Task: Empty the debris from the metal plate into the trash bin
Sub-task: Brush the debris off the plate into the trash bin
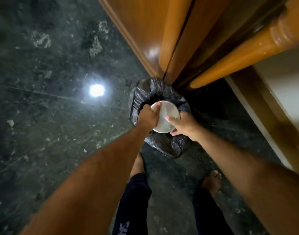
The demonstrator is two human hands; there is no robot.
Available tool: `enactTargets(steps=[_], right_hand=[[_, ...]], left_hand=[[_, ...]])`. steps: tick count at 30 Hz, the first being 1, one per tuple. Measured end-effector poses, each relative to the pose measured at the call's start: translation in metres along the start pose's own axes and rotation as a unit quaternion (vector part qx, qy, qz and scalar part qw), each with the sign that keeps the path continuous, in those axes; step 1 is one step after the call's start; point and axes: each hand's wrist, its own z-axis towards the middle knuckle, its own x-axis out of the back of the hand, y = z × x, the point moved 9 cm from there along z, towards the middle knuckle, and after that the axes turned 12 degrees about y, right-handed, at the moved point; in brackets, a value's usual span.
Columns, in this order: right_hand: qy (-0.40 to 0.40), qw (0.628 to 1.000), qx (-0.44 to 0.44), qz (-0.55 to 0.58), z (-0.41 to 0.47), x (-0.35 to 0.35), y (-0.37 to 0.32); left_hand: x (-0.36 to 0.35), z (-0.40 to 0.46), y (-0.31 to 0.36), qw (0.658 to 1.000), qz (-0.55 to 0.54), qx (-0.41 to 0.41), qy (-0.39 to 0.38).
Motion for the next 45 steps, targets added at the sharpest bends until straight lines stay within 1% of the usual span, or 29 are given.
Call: enactTargets(steps=[2,5,8,11,13,15,17,18,20,21,22,23,25,26,28,29,31,32,34,36,37,38,41,42,44,45], right_hand=[[-0.001,0.999,-0.043,0.017,0.011,-0.008,0.006],[0.002,0.999,-0.040,0.012,0.024,-0.013,0.008],[0.007,1.000,-0.002,-0.025,0.026,-0.010,-0.001],[0.030,0.998,0.032,-0.053,0.016,-0.002,-0.006],[0.058,0.993,0.065,-0.081,0.005,0.006,-0.011],[0.105,0.975,0.124,-0.149,-0.010,0.017,-0.018],[0.154,0.942,0.218,-0.201,-0.036,0.024,-0.032],[0.188,0.917,0.283,-0.211,-0.056,0.027,-0.045],[0.266,0.836,0.424,-0.224,-0.097,0.031,-0.064],[0.281,0.793,0.484,-0.240,-0.108,0.027,-0.063],[0.261,0.761,0.529,-0.272,-0.111,0.017,-0.056],[0.206,0.735,0.555,-0.329,-0.106,0.002,-0.044],[0.084,0.698,0.547,-0.454,-0.087,-0.026,-0.013],[0.068,0.689,0.547,-0.471,-0.082,-0.029,-0.008],[0.102,0.697,0.553,-0.445,-0.079,-0.022,-0.014],[0.115,0.692,0.558,-0.443,-0.078,-0.019,-0.019],[0.091,0.671,0.554,-0.485,-0.071,-0.022,-0.020],[0.080,0.666,0.552,-0.495,-0.067,-0.021,-0.021],[0.077,0.680,0.557,-0.471,-0.064,-0.020,-0.026],[0.061,0.674,0.560,-0.477,-0.062,-0.027,-0.034],[0.051,0.669,0.563,-0.482,-0.064,-0.031,-0.037],[0.050,0.675,0.562,-0.476,-0.065,-0.029,-0.041],[0.108,0.708,0.576,-0.394,-0.069,-0.012,-0.052],[0.105,0.716,0.570,-0.390,-0.069,-0.011,-0.050],[0.071,0.726,0.547,-0.410,-0.067,-0.012,-0.036],[0.078,0.727,0.547,-0.409,-0.066,-0.010,-0.031]], left_hand=[[-0.009,0.009,-0.006,0.999,-0.023,0.045,0.004],[-0.010,0.012,-0.011,0.996,-0.058,0.064,0.039],[-0.008,0.009,-0.020,0.984,-0.124,0.105,0.071],[-0.007,0.007,-0.031,0.956,-0.212,0.178,0.095],[-0.005,0.004,-0.033,0.937,-0.254,0.213,0.113],[-0.007,0.001,-0.035,0.919,-0.282,0.247,0.121],[-0.011,-0.005,-0.034,0.905,-0.305,0.273,0.117],[-0.014,-0.007,-0.033,0.899,-0.315,0.284,0.107],[-0.022,-0.008,-0.035,0.890,-0.329,0.301,0.094],[-0.025,-0.008,-0.035,0.886,-0.336,0.307,0.090],[-0.027,-0.008,-0.034,0.883,-0.340,0.312,0.081],[-0.028,-0.010,-0.033,0.880,-0.343,0.320,0.077],[-0.029,-0.010,-0.037,0.881,-0.332,0.326,0.080],[-0.029,-0.007,-0.040,0.889,-0.316,0.319,0.088],[-0.029,-0.007,-0.039,0.889,-0.315,0.322,0.083],[-0.026,-0.006,-0.037,0.886,-0.322,0.319,0.094],[-0.022,-0.009,-0.031,0.897,-0.302,0.305,0.103],[-0.023,-0.008,-0.028,0.904,-0.295,0.293,0.099],[-0.026,-0.010,-0.029,0.902,-0.303,0.294,0.089],[-0.031,-0.010,-0.029,0.902,-0.317,0.284,0.073],[-0.031,-0.011,-0.032,0.901,-0.317,0.287,0.078],[-0.030,-0.012,-0.035,0.900,-0.315,0.292,0.079],[-0.027,-0.011,-0.046,0.890,-0.312,0.318,0.096],[-0.027,-0.010,-0.049,0.887,-0.314,0.323,0.098],[-0.026,-0.009,-0.051,0.891,-0.308,0.321,0.094],[-0.026,-0.009,-0.049,0.891,-0.307,0.321,0.092]])
